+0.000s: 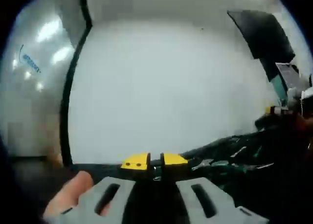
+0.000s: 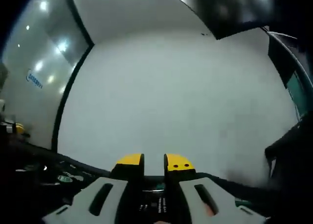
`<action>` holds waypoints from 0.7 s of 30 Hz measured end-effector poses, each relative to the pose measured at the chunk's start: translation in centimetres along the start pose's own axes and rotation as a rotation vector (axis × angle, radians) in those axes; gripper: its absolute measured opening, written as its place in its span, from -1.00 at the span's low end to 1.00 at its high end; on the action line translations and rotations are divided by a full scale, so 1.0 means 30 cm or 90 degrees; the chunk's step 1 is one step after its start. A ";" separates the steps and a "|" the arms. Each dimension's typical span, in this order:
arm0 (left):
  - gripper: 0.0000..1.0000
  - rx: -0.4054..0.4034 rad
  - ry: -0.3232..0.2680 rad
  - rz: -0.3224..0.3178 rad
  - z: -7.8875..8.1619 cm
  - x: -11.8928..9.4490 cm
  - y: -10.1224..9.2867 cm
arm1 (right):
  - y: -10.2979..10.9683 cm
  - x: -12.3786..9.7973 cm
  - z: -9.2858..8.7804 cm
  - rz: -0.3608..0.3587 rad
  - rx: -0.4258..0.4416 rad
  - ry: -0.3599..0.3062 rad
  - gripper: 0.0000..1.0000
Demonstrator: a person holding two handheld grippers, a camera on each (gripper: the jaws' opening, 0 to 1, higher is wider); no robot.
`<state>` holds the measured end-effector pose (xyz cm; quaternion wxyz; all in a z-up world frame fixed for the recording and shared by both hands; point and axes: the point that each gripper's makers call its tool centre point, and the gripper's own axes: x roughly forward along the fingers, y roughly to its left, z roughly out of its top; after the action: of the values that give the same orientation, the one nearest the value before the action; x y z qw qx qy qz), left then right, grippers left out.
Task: Pick up the tools and put them into their designated positions in the toolbox.
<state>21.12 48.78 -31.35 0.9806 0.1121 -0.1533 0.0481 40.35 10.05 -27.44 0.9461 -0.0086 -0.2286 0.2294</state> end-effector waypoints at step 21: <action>-0.72 -0.113 -0.009 0.003 -0.016 0.001 0.051 | 0.446 -0.162 -0.411 0.842 -0.329 0.640 -0.71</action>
<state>21.09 50.38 -31.48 0.9855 0.0250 -0.1642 0.0357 36.15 20.99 -42.19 0.5759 -0.4546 0.2236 0.6416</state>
